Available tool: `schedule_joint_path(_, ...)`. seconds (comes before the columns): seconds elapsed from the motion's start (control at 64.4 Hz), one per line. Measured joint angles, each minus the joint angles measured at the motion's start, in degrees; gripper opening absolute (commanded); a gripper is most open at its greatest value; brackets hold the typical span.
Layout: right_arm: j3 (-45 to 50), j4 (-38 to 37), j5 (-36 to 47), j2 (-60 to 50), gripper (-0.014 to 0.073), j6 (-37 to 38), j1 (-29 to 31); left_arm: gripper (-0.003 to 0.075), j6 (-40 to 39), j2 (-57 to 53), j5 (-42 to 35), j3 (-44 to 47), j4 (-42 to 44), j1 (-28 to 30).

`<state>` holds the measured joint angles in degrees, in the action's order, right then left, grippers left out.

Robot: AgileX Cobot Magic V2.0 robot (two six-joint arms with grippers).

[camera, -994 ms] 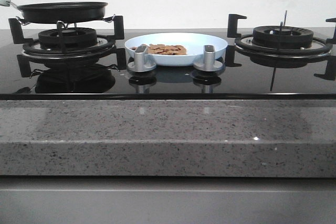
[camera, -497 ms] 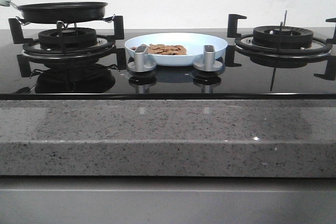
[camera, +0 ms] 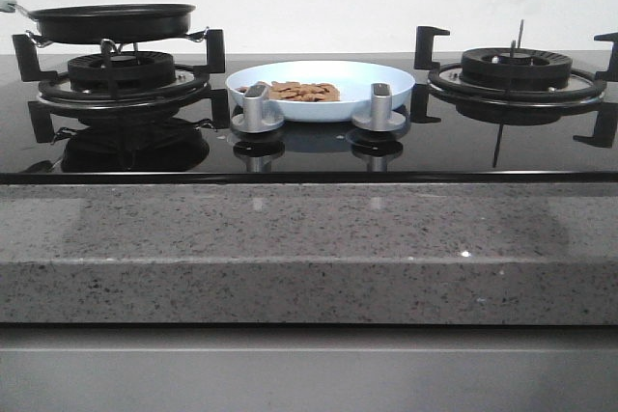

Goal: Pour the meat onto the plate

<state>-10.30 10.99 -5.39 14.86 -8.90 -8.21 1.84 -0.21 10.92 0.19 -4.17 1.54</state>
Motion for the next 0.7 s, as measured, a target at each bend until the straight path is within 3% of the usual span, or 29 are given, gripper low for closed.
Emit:
schedule_joint_path(0.233,11.3,-1.2,2.8,-11.2,-0.0060,5.3,3.8,-0.0020,0.0,0.0,0.0,0.0,0.0,0.0)
schedule_joint_path(0.699,11.8,-2.7,-1.5,-15.5,-0.0060,6.4,4.6,-0.0020,0.0,0.0,-0.1,0.0,0.0,0.0)
